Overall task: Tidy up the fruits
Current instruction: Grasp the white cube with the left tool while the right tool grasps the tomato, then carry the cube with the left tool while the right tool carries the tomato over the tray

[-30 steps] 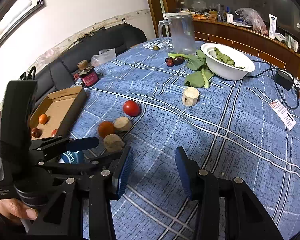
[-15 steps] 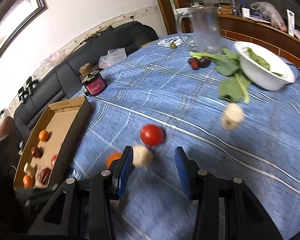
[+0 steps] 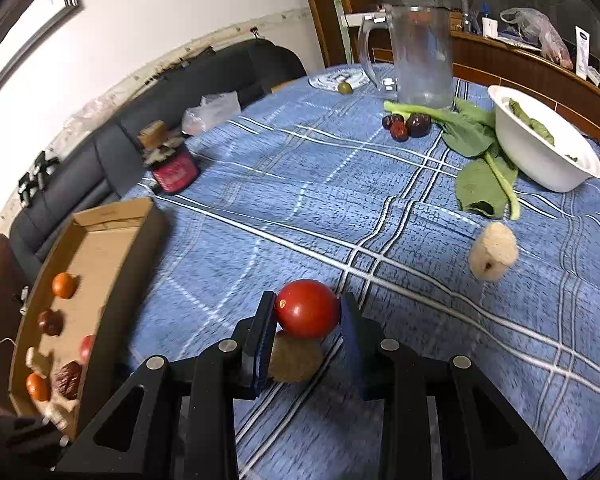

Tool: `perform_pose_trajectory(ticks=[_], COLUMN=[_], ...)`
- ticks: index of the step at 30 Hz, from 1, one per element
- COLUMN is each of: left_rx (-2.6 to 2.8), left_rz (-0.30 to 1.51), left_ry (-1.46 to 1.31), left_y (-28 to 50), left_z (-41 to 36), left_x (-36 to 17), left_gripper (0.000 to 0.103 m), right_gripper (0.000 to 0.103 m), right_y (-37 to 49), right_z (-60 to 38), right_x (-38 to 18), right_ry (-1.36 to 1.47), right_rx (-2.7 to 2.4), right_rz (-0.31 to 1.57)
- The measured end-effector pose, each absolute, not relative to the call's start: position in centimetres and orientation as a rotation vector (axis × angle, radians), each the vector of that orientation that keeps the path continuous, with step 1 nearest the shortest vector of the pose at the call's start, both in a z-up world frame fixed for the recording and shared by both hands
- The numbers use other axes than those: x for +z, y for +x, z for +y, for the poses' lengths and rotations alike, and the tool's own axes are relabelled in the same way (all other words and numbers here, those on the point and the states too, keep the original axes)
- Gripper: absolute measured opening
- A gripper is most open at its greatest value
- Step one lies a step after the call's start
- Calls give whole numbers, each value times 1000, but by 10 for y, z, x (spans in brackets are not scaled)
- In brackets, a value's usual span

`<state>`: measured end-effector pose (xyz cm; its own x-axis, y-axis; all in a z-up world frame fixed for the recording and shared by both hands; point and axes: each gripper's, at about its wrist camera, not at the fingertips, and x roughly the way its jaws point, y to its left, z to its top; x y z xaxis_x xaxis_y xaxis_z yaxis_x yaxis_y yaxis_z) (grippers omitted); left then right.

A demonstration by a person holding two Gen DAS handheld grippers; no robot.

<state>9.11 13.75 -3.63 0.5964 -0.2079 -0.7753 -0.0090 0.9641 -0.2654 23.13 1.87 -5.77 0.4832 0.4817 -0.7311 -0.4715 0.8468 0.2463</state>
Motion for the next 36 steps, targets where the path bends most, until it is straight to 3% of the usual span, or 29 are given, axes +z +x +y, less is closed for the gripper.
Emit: perform_pose_trajectory(ticks=[13,36], left_rx=[-23,94], left_rz=[880,825], left_ry=[-226,-260], left_y=[70,39], left_z=[160,210], left_x=[-21,-10], left_gripper=[20,20], right_gripper=[32,32], right_y=[178,131], right_z=[32,81], right_x=[-22,-9], right_ry=[8,-56], right_rx=[685,767], right_rz=[836,827])
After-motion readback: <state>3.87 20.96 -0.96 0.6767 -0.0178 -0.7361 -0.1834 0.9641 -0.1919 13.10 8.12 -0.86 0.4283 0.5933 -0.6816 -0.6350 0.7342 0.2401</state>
